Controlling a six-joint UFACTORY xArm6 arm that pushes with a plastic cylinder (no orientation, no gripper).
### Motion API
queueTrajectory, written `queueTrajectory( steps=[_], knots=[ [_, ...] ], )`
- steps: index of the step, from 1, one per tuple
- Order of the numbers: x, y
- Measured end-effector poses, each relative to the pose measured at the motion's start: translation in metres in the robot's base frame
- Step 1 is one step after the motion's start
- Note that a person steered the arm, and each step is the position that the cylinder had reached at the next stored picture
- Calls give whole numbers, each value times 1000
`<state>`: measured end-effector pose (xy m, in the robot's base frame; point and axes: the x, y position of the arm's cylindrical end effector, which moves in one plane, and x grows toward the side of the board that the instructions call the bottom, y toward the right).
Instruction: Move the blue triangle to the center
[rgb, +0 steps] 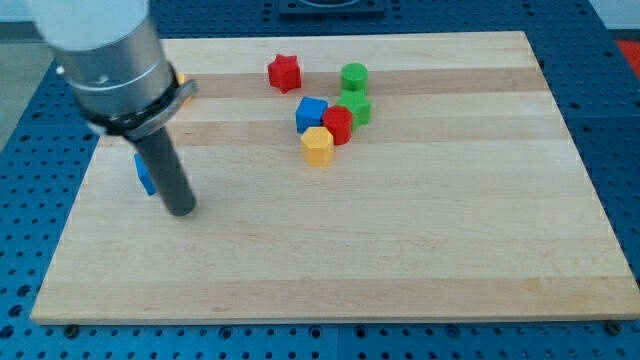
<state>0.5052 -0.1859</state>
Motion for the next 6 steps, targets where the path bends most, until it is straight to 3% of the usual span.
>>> queueTrajectory(
  steps=[1,2,3,4,6],
  knots=[
    [1,-40],
    [-36,-33],
    [-85,15],
    [-97,44],
    [-63,-9]
  ],
)
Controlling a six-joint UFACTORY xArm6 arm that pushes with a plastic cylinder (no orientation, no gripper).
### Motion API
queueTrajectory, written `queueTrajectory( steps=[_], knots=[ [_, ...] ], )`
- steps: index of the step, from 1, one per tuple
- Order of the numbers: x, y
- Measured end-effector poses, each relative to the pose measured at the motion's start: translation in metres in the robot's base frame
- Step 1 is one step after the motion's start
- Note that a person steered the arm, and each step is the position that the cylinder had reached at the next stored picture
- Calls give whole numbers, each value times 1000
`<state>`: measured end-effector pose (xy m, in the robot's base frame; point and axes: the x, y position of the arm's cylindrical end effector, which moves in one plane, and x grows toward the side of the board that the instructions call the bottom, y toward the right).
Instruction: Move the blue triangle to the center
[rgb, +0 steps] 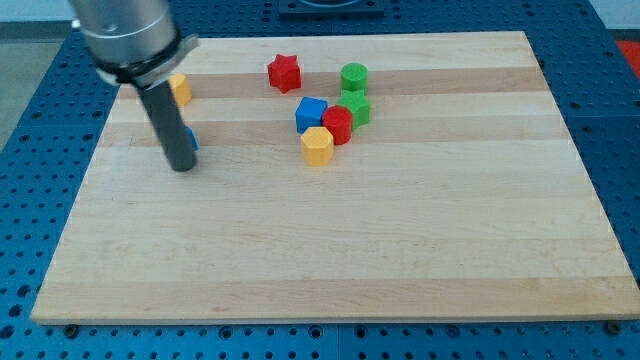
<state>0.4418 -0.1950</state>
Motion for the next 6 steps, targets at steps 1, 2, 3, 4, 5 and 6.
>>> queueTrajectory(
  steps=[1,2,3,4,5,6],
  knots=[
    [-2,-35],
    [-25,-53],
    [-50,-39],
    [-62,2],
    [-62,54],
    [-62,79]
  ],
)
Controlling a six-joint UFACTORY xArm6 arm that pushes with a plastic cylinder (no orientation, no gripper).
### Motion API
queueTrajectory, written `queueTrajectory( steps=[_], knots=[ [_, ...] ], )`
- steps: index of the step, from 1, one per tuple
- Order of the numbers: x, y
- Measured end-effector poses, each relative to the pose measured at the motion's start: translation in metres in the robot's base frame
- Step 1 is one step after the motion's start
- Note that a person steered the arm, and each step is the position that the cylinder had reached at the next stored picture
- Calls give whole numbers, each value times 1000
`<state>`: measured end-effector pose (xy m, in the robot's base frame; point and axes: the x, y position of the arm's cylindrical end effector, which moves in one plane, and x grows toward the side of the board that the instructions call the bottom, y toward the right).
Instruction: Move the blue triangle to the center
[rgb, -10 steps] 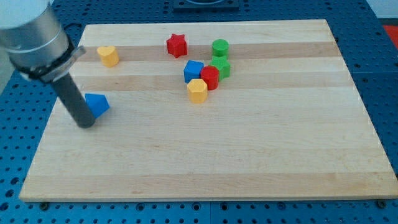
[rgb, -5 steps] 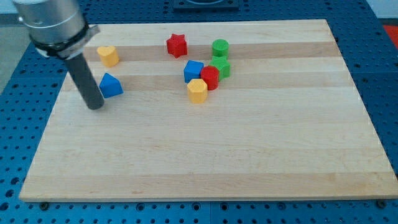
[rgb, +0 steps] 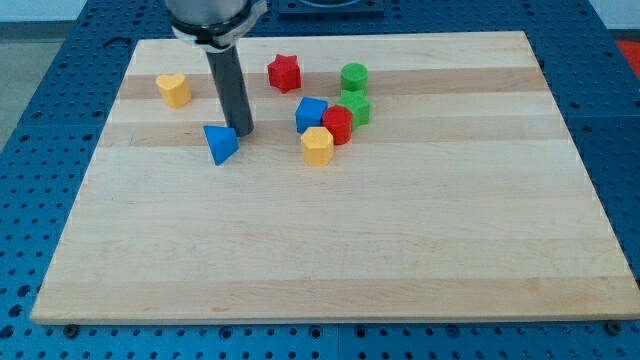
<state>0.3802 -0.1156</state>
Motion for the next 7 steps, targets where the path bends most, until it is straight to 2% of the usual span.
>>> queueTrajectory(
  steps=[1,2,3,4,6,7],
  knots=[
    [-7,-23],
    [-9,-70],
    [12,-94],
    [33,-79],
    [19,21],
    [20,20]
  ],
)
